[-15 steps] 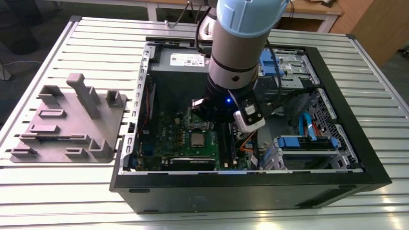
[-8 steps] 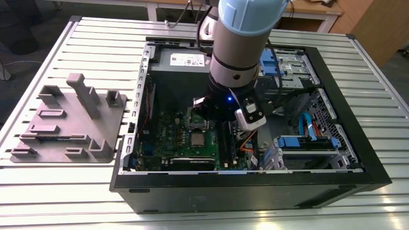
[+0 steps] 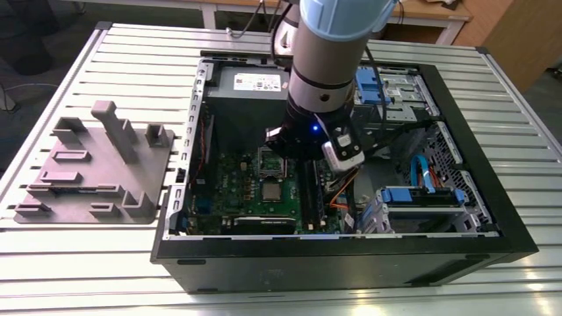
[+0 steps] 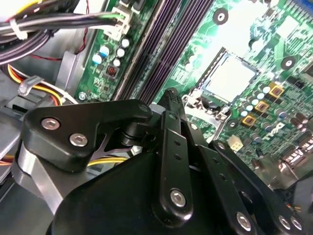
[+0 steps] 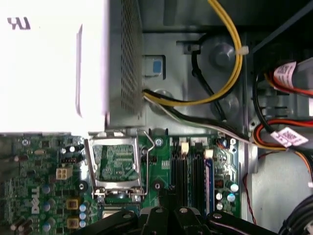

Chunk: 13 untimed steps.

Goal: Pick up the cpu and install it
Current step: 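Close the cpu cover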

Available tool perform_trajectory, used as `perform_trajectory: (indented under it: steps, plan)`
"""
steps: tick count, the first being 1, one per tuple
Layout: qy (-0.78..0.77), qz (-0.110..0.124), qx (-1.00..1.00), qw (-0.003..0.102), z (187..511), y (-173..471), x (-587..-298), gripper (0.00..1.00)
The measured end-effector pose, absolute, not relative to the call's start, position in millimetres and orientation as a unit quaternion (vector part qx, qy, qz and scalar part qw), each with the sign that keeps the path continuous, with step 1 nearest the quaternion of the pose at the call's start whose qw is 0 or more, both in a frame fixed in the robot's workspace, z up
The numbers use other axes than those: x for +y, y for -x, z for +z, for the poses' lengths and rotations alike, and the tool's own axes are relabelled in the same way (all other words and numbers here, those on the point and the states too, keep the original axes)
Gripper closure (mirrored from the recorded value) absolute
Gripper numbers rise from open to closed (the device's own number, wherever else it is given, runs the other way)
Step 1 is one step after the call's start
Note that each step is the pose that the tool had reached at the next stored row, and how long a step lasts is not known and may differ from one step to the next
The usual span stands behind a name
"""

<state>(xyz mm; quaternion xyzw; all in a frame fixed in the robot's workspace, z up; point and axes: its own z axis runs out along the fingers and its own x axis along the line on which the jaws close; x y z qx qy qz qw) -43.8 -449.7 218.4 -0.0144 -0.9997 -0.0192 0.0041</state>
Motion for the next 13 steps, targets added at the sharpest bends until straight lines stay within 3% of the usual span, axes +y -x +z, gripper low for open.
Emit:
perform_trajectory:
  steps: [13]
  plan:
    - [0.002,-0.019,-1.000,0.004,216.3,43.2,-433.2,0.89]
